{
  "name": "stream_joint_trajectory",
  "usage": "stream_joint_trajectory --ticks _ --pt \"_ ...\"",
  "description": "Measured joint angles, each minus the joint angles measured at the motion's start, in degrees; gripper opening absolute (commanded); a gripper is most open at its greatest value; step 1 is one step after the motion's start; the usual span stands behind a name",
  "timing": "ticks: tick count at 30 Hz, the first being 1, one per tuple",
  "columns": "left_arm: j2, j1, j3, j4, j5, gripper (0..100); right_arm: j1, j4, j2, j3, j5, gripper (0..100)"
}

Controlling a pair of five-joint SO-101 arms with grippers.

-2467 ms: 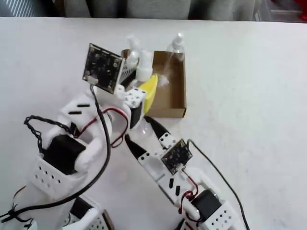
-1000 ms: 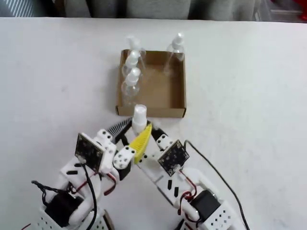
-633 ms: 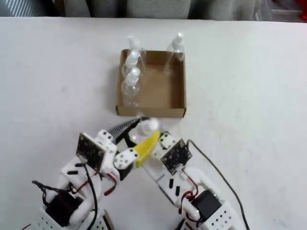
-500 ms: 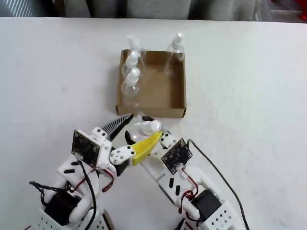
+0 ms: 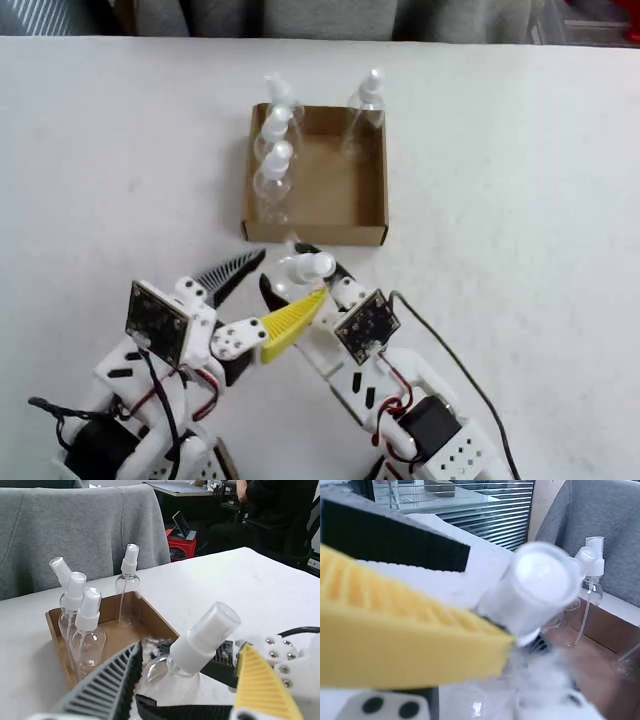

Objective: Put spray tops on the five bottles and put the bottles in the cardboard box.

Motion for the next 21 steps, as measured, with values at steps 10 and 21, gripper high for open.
stream_joint_trajectory --ticks 10,21 --pt "-0.44 -2.11 -0.09 5.63 0.00 30 3.52 0.00 0.00 0.00 0.00 1.6" --pt "-0.70 -10.73 -0.18 11.25 0.00 1 6.68 0.00 0.09 -0.62 0.00 1.6"
